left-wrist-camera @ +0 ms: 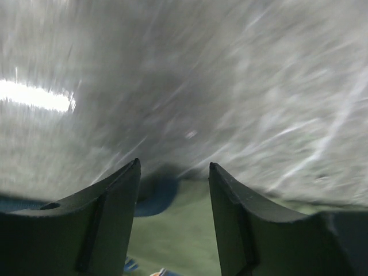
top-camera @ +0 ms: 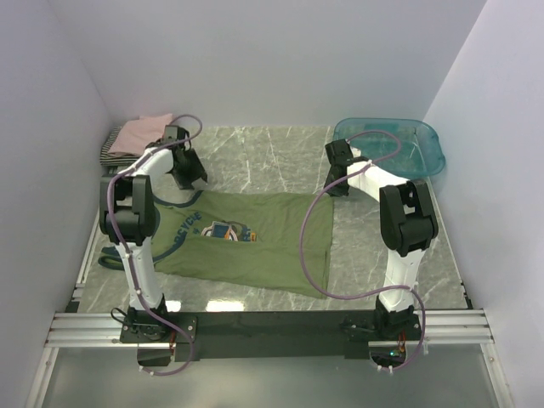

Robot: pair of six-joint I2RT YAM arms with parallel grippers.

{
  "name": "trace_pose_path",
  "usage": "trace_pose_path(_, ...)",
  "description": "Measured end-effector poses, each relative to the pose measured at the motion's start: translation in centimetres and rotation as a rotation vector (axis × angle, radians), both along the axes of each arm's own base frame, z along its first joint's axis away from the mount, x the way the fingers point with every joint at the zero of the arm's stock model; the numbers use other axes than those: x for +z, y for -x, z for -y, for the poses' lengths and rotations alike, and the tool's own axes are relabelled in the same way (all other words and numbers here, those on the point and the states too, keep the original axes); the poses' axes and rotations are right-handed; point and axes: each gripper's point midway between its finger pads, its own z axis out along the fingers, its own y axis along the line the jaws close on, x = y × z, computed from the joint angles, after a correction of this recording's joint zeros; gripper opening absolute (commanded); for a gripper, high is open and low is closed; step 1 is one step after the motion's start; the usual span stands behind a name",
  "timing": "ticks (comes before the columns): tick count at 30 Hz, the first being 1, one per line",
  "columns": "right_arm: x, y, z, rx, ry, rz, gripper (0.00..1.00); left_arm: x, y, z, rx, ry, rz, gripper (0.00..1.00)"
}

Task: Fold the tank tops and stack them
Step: Fold the tank top

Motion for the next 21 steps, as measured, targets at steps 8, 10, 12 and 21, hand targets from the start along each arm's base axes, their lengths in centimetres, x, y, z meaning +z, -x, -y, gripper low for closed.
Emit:
trace_pose_path(8,0.0,0.0,-0.1,0.002,-0.004,0.000,0.13,-2.6,2.9,0.3,-0.002,0.021,-0.091,0.59)
trace_pose_path(10,0.0,0.0,-0.1,0.002,-0.004,0.000,0.13,-2.6,2.9,0.6,-0.010,0.039,-0.087,0.58)
trace_pose_path(12,0.0,0.0,-0.1,0.002,-0.004,0.000,0.13,-2.6,2.9,1.0,-0.016,0.059,-0.084,0.57)
trace_pose_path(21,0.0,0.0,-0.1,0.001,-0.003,0.000,0.12,-2.3,3.1,2.6,-0.040,0.151,-0.085,0.29)
